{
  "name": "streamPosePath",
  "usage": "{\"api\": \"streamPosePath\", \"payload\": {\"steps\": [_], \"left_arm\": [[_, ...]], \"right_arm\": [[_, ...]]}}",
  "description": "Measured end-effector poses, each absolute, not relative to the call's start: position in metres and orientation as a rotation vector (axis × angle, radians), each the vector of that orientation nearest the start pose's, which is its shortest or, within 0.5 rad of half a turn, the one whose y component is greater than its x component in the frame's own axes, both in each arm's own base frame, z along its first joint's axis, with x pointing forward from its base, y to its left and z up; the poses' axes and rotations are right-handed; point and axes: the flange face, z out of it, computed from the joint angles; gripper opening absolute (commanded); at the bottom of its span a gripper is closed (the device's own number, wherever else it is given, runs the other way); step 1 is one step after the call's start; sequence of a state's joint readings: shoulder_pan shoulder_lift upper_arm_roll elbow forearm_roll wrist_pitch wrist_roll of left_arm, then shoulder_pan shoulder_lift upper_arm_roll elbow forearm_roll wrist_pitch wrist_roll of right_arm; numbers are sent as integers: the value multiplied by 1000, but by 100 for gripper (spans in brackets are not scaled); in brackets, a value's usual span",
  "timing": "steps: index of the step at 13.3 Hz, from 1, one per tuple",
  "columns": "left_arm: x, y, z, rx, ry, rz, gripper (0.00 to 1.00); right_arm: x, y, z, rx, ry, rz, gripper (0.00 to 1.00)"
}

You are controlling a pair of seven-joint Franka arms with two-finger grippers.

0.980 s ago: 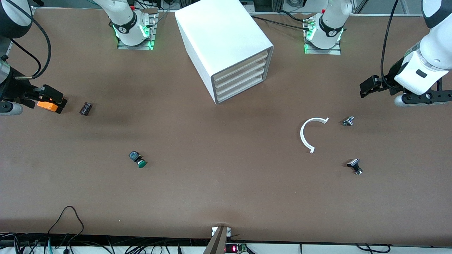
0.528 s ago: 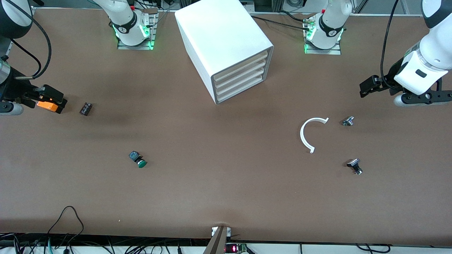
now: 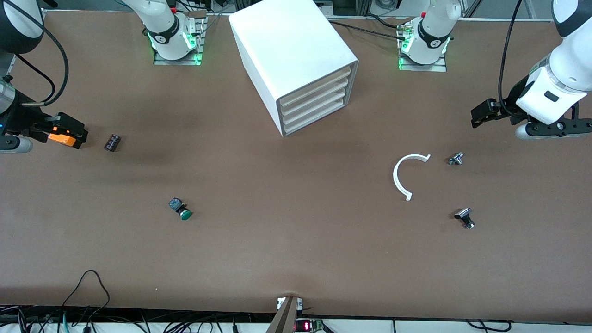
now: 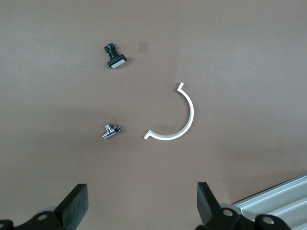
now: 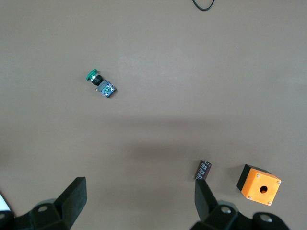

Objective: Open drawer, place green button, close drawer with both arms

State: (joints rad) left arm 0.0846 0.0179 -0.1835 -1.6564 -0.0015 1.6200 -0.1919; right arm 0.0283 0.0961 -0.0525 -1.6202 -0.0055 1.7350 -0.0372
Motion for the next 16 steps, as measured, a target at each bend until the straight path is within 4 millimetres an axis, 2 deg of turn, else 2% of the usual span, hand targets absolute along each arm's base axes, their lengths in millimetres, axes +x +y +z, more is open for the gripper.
{"api": "streamPosePath", "payload": {"steps": [6, 11, 14, 16], "left_arm": [[558, -55, 578, -3134, -145, 85, 100], [559, -57, 576, -3134, -139, 94, 100], [564, -57, 560, -3132, -136, 143, 100], [567, -55, 551, -3130, -141, 181, 100]], "right_arm": [[597, -23, 552, -3154, 2, -9, 100], [617, -27, 510, -3157, 13, 35, 100], [625, -25, 492, -3158, 6, 44, 100], [633, -14, 477, -3157, -25, 43, 100]]}}
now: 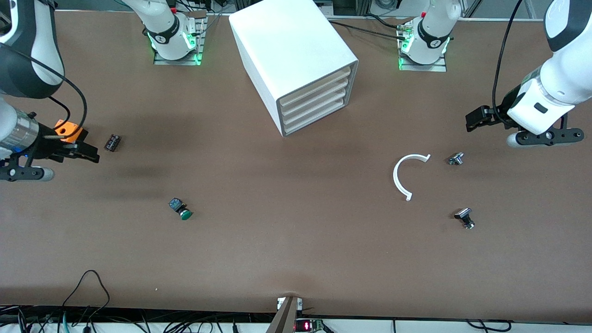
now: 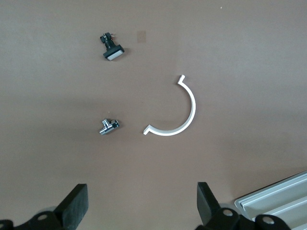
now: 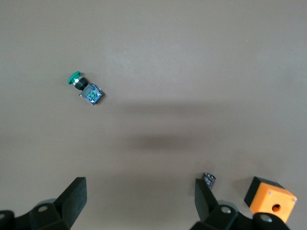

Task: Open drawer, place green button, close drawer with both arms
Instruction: 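Move the right gripper to the green button while the left gripper reaches the cabinet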

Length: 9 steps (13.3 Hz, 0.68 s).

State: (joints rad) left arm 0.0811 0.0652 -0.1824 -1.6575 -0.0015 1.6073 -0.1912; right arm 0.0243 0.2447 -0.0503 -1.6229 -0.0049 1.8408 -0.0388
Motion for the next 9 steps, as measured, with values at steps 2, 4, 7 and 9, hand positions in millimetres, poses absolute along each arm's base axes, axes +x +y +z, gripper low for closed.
{"api": "streamPosePath", "payload": {"steps": [2, 4, 7, 9], "left_arm": [[572, -55, 530, -3124, -138, 250, 100], [579, -58, 502, -3148, -141, 348, 100], [584, -75, 428, -3248, -184, 633, 100], [582, -92, 362, -3316, -249, 827, 100]], "right_arm": [[640, 8, 458, -3157, -80, 56, 100], [648, 25, 431, -3157, -121, 81, 100], [659, 34, 381, -3155, -176, 130, 100], [665, 43, 350, -3152, -237, 145, 100]]}}
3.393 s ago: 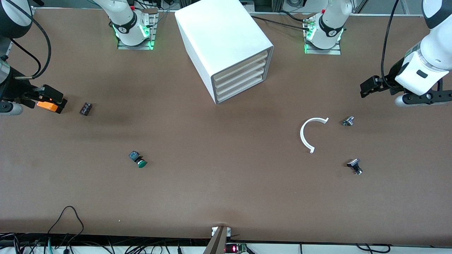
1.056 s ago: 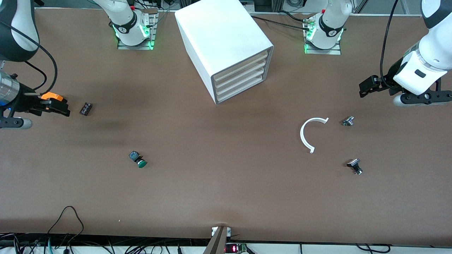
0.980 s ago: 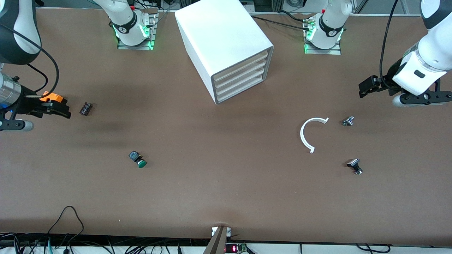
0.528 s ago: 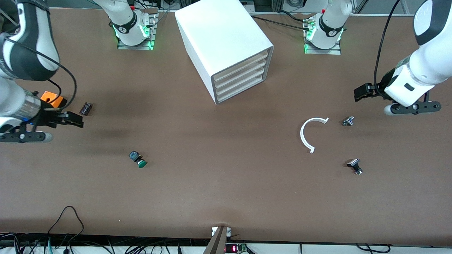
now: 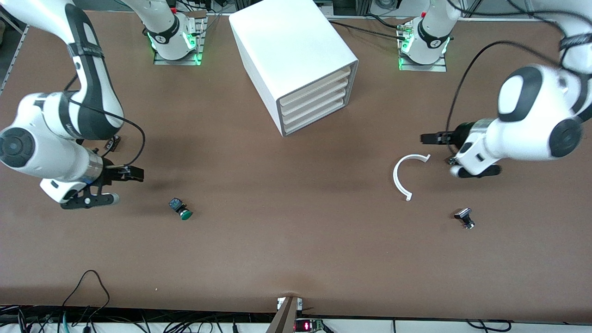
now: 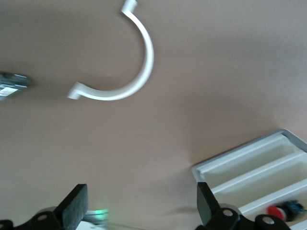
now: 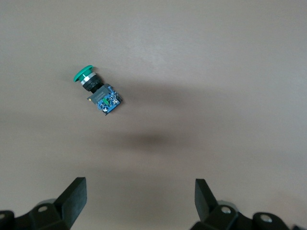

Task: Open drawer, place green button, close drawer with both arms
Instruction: 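Move the right gripper to the green button while the left gripper reaches the cabinet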

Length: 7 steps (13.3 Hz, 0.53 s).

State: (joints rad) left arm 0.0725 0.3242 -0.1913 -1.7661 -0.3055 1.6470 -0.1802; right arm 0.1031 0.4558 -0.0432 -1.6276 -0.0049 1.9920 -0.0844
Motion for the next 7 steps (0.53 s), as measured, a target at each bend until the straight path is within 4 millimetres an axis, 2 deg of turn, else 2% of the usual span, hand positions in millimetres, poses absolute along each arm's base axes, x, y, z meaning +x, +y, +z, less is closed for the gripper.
{"api": "streamPosePath", "payload": {"steps": [2, 3, 5, 7], "left_arm": [[574, -112, 306, -3381, -285, 983, 100], [568, -124, 285, -3415, -259, 1056, 100], [557, -153, 252, -3479, -165, 1179, 100], [546, -182, 227, -3566, -89, 1243, 100]], "right_arm": [[668, 62, 318, -3149, -289, 156, 100], [668, 75, 302, -3147, -319, 165, 100], [669, 98, 273, -3145, -374, 137, 100], [667, 108, 247, -3143, -405, 53, 100]]}}
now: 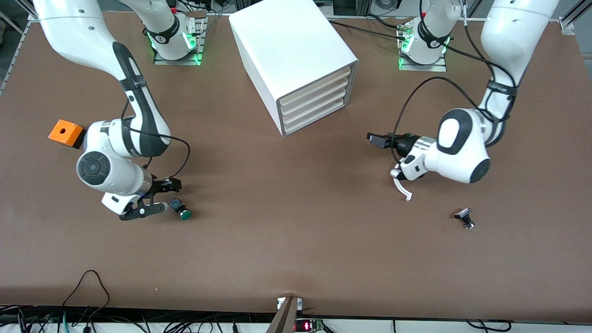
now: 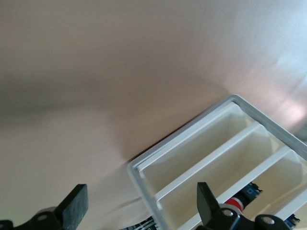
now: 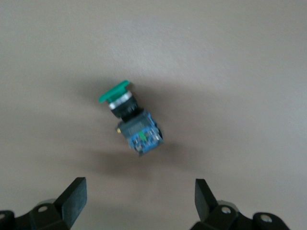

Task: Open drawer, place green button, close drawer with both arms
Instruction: 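Move the right gripper to the green button while the left gripper reaches the cabinet, then grasp the green button with the right gripper while the left gripper pulls the drawer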

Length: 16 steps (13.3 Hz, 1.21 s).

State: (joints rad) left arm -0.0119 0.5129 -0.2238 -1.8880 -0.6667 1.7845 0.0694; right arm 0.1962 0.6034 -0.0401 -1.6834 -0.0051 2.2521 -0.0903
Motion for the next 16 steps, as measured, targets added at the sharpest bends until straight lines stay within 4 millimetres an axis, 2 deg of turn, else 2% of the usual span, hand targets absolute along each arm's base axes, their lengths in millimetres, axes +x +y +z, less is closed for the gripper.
{"api": "streamPosePath", "payload": {"steps": [2, 4, 8, 11, 13, 16], "left_arm": [[527, -203, 201, 2253, -11, -778, 100], [501, -219, 177, 2154, -49, -761, 100], [459, -242, 148, 2020, -182, -681, 99], [429, -259, 124, 1955, -183, -660, 94], [416, -271, 114, 1946, -177, -664, 84], [408, -287, 116, 1926, -180, -671, 75]], "right_arm": [[660, 111, 228, -3129, -504, 23, 100], [656, 106, 218, -3104, -647, 31, 100], [658, 99, 211, -3061, -841, 18, 100], [659, 100, 206, -3054, -870, -3, 100], [660, 100, 202, -3055, -873, -20, 100], [661, 100, 196, -3056, -874, -35, 100]]}}
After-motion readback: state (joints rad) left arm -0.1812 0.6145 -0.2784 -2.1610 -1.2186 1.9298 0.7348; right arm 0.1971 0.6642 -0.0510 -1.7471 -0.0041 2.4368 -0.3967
